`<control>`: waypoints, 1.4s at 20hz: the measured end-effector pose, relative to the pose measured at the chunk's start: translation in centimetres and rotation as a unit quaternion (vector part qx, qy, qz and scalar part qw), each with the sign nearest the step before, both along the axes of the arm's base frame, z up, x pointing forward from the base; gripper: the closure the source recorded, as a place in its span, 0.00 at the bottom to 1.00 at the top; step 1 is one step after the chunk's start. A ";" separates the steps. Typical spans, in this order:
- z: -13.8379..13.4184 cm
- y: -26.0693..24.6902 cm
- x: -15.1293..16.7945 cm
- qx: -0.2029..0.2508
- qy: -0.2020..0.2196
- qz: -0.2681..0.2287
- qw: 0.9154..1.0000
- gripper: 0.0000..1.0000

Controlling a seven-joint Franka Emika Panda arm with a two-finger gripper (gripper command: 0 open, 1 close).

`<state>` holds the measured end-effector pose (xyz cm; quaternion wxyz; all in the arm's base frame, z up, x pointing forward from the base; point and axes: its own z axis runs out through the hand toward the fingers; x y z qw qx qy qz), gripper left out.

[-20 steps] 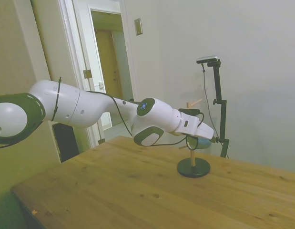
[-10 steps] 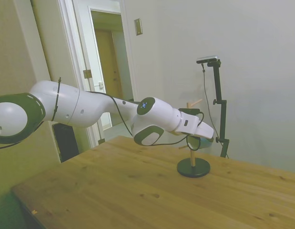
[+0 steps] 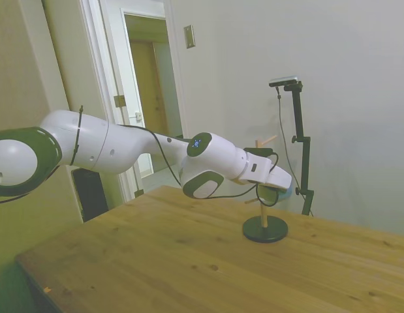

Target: Unload the mug

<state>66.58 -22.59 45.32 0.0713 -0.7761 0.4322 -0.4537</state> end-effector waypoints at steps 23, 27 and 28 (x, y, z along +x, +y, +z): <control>1.5 -2.8 -1.7 0.020 -0.002 0.001 1.000 1.00; 1.9 -3.8 -2.5 0.028 -0.007 -0.008 1.000 1.00; 1.9 -3.9 -2.6 0.030 -0.008 -0.008 0.999 1.00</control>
